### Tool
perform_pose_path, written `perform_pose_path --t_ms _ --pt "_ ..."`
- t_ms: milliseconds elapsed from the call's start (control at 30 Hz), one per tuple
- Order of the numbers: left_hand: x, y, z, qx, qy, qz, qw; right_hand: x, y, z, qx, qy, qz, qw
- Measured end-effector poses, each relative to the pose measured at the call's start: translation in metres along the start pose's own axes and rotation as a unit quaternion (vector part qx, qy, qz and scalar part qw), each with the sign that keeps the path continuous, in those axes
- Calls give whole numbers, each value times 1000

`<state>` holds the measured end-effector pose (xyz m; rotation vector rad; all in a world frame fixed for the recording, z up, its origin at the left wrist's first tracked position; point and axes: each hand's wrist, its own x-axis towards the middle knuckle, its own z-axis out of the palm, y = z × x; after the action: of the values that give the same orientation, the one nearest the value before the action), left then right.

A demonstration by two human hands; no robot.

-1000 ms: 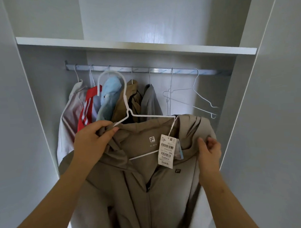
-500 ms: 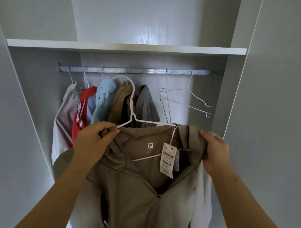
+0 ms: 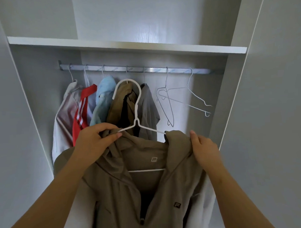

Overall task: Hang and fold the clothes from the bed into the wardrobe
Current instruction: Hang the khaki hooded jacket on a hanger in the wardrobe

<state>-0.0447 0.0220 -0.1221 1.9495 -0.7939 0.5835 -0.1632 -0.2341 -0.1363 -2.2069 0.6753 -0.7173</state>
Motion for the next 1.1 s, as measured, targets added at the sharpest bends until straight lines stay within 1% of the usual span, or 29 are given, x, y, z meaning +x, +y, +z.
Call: perform_pose_path --t_ms 67,167,267,333,400,467,500,533,600,633,667,700,733,767,800,833,867,900,933,967,1000,1033,1067,1100 --pt "0 3 0 -8 1 6 1000 0 -4 1 -71 -22 3 997" --pt "0 8 7 -26 -13 15 999 -3 -16 8 -113 -48 -16 992" --pt "-3 16 17 -37 -38 36 998 -10 -27 17 -126 -44 -53 990" --pt "-2 19 18 -51 -72 39 995 -11 -29 19 -106 -37 -58 992" --pt "3 18 14 -83 -145 -8 986 -10 -26 17 -76 -34 -48 995" --pt "5 15 10 -120 -231 -90 961 -11 -19 18 -65 -42 -37 996" --pt "7 14 9 -143 -239 -129 952 -13 -16 20 -67 -46 -32 996" --pt "8 14 9 -175 -213 -165 947 -14 -13 22 -71 -49 -31 996" --pt "14 15 9 -258 -86 -222 937 -17 -9 26 -77 -53 -30 995" --pt "19 18 9 -278 -25 -232 932 -18 -7 28 -80 -56 -30 995" --pt "24 22 10 -293 12 -227 929 -19 -6 30 -85 -58 -31 994" --pt "28 27 12 -308 22 -203 929 -21 -6 33 -91 -59 -33 994" --pt "30 33 14 -313 9 -172 934 -22 -5 35 -99 -61 -36 993" --pt "30 35 18 -301 -13 -137 944 -24 -6 37 -104 -62 -36 992" --pt "30 34 21 -250 -36 -98 963 -24 -5 38 -100 -63 -30 992" --pt "30 30 23 -146 -55 -52 986 -23 -4 37 -87 -64 -19 994" --pt "30 22 23 -31 -75 -13 997 -22 -2 36 -71 -63 -5 995" --pt "30 14 22 56 -102 -5 993 -21 1 33 -58 -59 11 997" --pt "28 7 21 116 -145 -40 982 -21 4 31 -49 -54 26 997" --pt "25 3 22 154 -201 -107 962 -20 6 28 -41 -47 36 997" --pt "21 3 23 177 -259 -174 934 -20 8 26 -35 -39 41 998" --pt "17 7 25 171 -304 -222 910 -20 9 25 -30 -29 43 998" --pt "14 10 27 141 -327 -246 902 -19 9 24 -25 -21 44 999" --pt "14 10 31 95 -328 -242 908 -18 8 24 -17 -16 43 999"
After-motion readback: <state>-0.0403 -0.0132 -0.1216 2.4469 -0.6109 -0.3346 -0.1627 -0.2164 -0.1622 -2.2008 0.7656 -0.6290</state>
